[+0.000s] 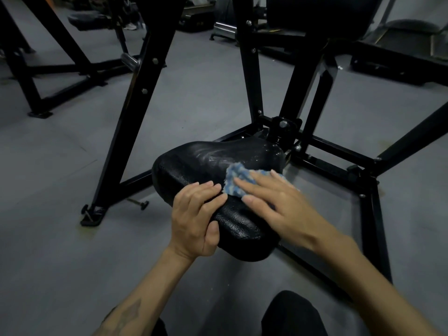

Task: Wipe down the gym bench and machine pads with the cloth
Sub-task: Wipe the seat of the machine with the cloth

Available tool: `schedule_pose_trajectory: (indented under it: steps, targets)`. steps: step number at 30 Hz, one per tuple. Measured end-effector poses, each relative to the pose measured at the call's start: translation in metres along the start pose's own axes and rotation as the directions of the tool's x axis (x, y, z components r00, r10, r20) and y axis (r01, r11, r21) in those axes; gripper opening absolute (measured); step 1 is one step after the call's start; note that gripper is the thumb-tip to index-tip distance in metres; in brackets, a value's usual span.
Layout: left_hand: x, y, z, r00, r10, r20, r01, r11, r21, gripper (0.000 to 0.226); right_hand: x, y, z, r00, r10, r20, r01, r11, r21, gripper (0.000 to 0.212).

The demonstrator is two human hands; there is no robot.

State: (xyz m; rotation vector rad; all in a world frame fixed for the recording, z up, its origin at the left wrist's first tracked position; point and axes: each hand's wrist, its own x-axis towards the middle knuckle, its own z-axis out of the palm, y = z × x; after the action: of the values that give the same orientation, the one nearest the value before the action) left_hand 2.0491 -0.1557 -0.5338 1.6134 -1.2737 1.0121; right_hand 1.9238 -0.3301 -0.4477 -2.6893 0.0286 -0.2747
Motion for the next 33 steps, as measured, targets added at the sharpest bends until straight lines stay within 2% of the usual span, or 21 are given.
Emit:
schedule_pose_trajectory:
  steps: [2,4,9,13,18,23,28,33]
  targets:
    - [0.000,0.000,-0.001,1.000,-0.005,0.010,0.005,1.000,0.000,0.048,0.010,0.012,-0.008,0.996,0.085,0.013,-0.084,0.995,-0.062,0.064]
    - [0.000,0.000,0.000,1.000,-0.008,0.011,0.008,1.000,0.000,0.048,0.017,0.009,-0.009,0.992,0.129,0.009,-0.128,0.991,-0.045,0.061]
    - [0.000,0.000,0.000,1.000,-0.019,-0.009,0.019,1.000,-0.011,0.047,0.011,-0.008,-0.004,0.993,-0.018,0.119,0.023,0.999,-0.035,0.067]
    - [0.000,0.001,0.000,0.999,-0.035,-0.034,0.034,0.999,-0.033,0.044,0.026,0.010,-0.013,0.984,0.139,0.114,-0.131,0.989,-0.071,0.064]
    - [-0.002,-0.001,0.002,0.999,-0.017,-0.052,0.017,1.000,-0.019,0.044,0.016,-0.016,-0.003,0.986,0.001,0.167,0.007,0.999,-0.047,0.065]
    - [-0.001,-0.001,0.001,0.999,-0.024,-0.044,0.023,1.000,-0.021,0.044,0.028,-0.009,-0.002,0.989,0.126,0.077,-0.115,0.984,-0.137,0.052]
    - [-0.002,-0.002,0.002,0.998,-0.015,-0.055,0.014,1.000,-0.013,0.044,0.025,-0.014,-0.002,0.990,0.026,0.141,-0.026,1.000,-0.005,0.046]
    - [-0.002,-0.001,0.002,0.998,-0.025,-0.049,0.025,1.000,-0.018,0.044,0.030,-0.007,-0.006,0.983,0.155,0.097,-0.149,0.987,-0.065,0.047]
